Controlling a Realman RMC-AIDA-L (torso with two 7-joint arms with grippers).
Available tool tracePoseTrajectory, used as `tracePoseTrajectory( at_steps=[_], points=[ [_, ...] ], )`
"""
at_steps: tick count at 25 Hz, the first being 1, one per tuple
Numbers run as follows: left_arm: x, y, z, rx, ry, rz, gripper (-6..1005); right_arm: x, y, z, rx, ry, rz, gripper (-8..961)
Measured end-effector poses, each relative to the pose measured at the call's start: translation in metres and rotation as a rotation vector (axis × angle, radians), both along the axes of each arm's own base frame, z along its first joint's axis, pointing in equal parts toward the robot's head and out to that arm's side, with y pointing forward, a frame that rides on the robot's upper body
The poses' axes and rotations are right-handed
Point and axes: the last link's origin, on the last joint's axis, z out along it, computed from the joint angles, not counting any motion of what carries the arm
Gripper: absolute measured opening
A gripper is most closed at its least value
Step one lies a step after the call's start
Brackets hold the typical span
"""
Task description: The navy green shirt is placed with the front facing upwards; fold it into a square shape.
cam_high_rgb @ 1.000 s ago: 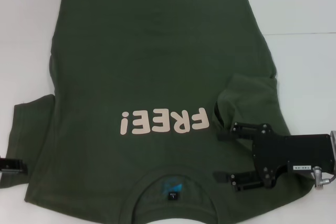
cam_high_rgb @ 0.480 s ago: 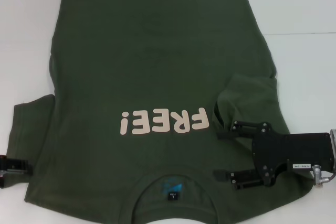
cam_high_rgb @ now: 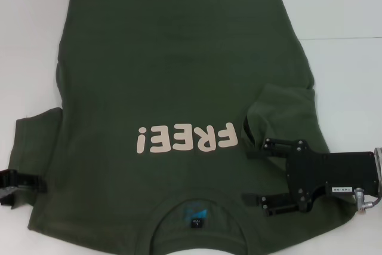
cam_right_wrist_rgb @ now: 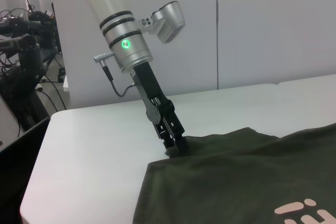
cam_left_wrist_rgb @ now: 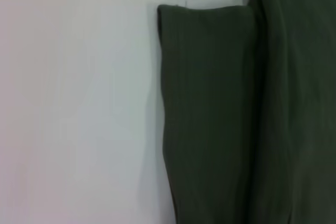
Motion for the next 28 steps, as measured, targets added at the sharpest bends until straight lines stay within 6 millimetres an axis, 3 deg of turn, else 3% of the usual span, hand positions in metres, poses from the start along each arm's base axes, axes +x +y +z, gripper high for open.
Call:
tracePoseTrajectory(
  at_steps=[17, 28],
  points=[
    [0.0037, 0.0093, -0.004, 0.003, 0.013, -0.028, 725, 0.0013, -0.0009, 0.0002, 0.0, 0.0, -0.004, 916],
    [0.0054, 0.0106, -0.0056, -0.017, 0.031, -0.04, 203, 0.0008, -0.0012, -0.0004, -0.003, 0.002, -0.007, 916]
  ],
)
